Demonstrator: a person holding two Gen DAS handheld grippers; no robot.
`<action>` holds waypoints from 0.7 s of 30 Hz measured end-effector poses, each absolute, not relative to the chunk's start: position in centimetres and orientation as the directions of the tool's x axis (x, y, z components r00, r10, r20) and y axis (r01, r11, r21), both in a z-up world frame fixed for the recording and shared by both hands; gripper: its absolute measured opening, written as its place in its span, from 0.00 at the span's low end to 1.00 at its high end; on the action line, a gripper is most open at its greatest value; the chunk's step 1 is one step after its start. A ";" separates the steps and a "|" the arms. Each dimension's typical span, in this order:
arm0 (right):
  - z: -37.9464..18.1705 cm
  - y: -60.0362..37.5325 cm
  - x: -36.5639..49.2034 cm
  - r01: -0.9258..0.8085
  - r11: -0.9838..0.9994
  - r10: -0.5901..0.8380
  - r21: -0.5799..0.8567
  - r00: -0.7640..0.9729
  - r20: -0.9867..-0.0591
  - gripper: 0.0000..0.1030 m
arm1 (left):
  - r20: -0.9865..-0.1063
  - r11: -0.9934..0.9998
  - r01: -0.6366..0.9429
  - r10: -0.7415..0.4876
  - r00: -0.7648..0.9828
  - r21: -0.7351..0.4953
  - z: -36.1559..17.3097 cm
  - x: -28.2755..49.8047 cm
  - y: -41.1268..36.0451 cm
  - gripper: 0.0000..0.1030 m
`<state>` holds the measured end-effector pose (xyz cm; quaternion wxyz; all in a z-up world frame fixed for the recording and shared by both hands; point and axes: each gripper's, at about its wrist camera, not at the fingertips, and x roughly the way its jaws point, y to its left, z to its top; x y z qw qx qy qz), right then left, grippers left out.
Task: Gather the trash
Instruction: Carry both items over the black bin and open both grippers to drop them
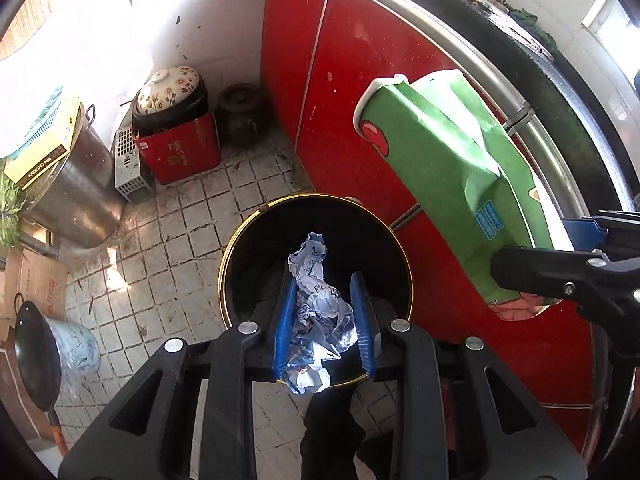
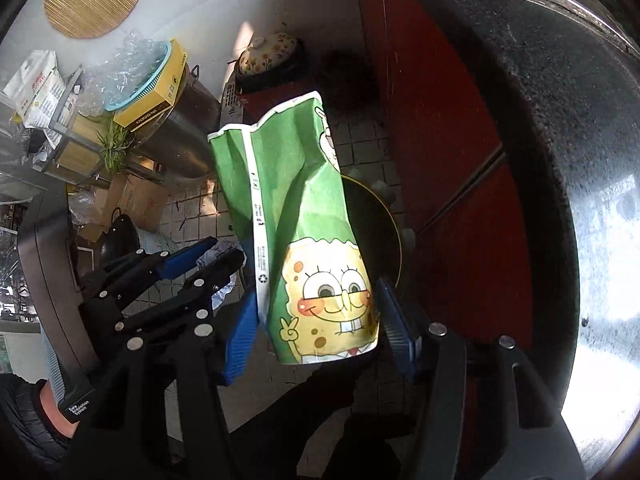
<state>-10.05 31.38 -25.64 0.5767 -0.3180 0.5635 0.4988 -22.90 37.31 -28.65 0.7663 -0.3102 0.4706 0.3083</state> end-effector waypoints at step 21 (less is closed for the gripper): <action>-21.5 30.7 -10.0 -0.920 0.304 0.292 0.249 -0.159 -0.943 0.83 | -0.912 0.599 -0.789 0.236 0.336 -0.136 -26.7 -25.6 37.2 0.87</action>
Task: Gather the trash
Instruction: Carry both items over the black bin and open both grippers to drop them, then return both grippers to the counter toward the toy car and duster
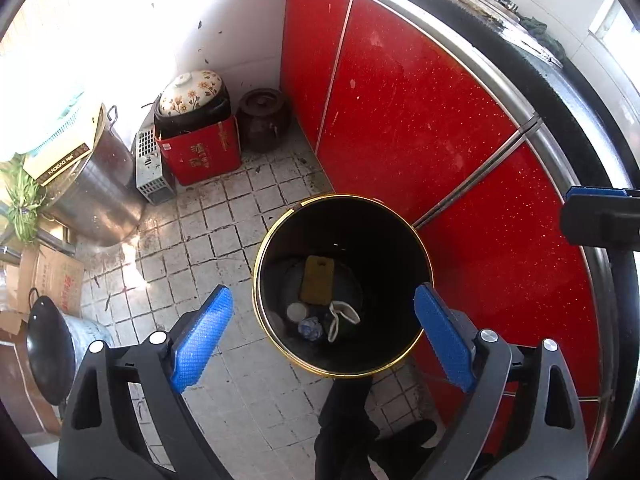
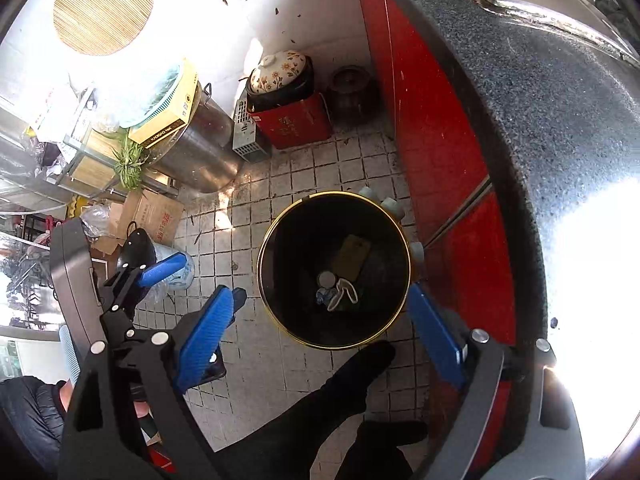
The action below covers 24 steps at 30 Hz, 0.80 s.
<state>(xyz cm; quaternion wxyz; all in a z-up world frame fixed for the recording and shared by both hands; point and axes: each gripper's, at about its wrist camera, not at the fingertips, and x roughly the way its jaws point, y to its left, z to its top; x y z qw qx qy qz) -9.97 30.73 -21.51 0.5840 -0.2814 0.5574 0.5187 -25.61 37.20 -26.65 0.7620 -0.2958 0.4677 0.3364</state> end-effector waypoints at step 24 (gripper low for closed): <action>1.7 -11.1 4.6 -0.406 0.911 0.304 0.078 0.532 -0.790 0.93 | -0.788 0.995 -0.060 -0.026 0.615 -0.080 -4.5 -1.0 11.4 0.94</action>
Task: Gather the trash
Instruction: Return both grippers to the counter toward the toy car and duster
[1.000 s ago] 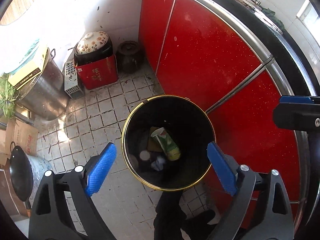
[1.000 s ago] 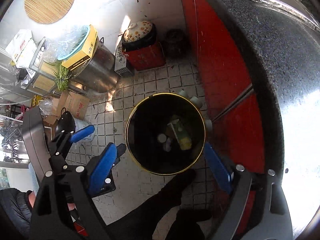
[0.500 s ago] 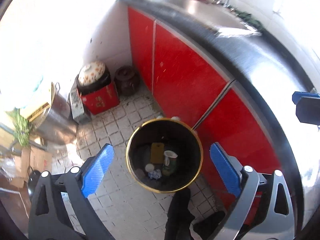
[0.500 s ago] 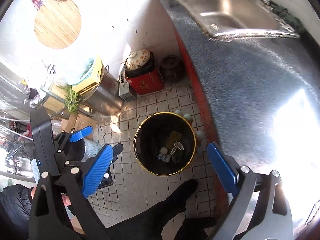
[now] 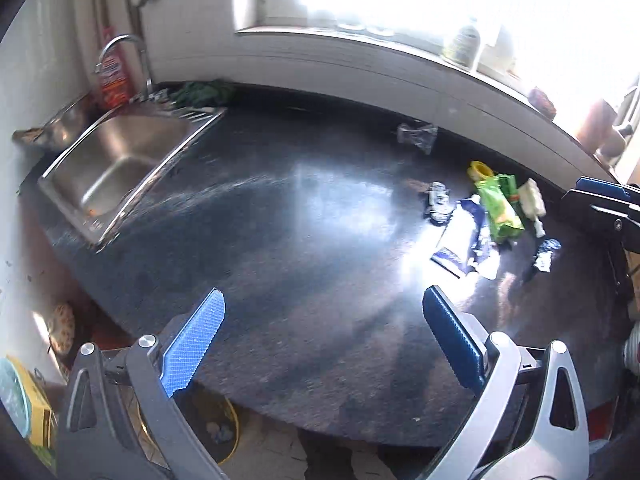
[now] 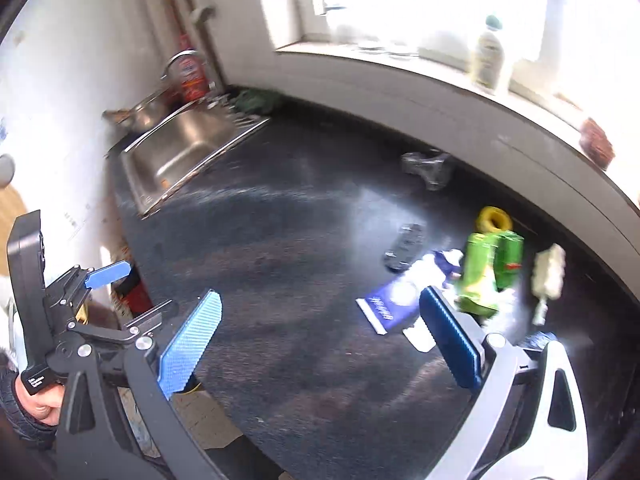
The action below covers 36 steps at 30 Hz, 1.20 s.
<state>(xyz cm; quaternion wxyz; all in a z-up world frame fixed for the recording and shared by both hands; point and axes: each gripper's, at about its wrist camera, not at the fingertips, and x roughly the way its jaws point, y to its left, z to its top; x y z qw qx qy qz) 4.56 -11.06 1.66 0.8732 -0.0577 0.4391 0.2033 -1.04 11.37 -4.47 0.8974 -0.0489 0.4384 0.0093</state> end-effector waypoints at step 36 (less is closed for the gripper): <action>-4.2 -31.5 12.2 -0.001 0.997 0.070 0.082 0.534 -0.842 0.93 | -0.836 0.984 0.176 -0.102 0.539 -0.006 -10.7 15.7 -1.8 0.93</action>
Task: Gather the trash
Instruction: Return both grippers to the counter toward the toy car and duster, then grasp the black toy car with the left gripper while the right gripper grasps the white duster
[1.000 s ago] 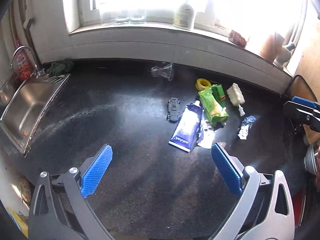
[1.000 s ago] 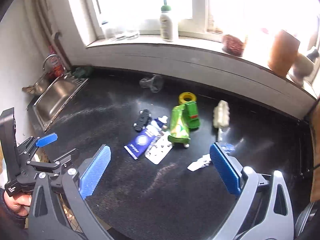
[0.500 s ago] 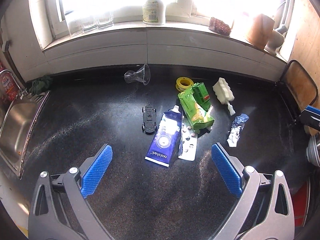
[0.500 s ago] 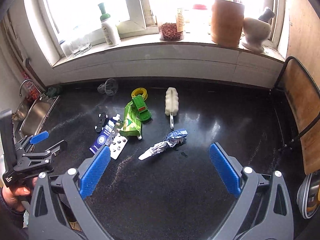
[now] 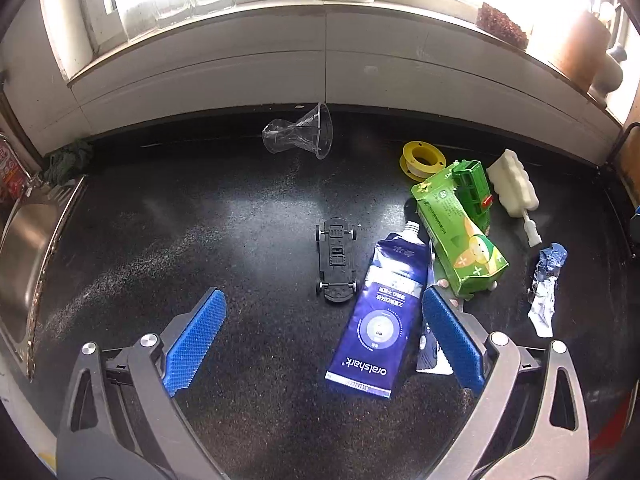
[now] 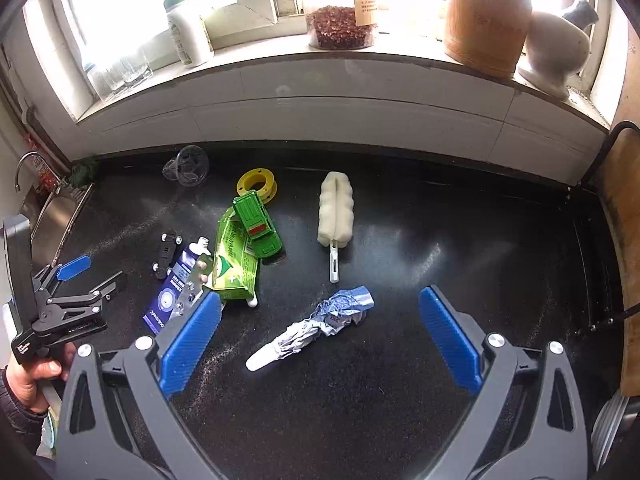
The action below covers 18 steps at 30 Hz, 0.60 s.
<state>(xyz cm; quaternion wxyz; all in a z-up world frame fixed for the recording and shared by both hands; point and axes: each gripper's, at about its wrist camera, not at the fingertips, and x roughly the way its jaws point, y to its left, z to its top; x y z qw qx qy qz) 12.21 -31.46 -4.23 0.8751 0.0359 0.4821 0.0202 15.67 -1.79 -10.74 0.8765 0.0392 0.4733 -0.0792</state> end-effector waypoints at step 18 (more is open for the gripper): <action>-15.6 -32.7 25.0 0.044 0.998 0.020 0.039 0.362 -0.932 0.86 | -0.868 0.953 0.302 -0.122 0.482 0.034 -18.0 22.4 -3.2 0.61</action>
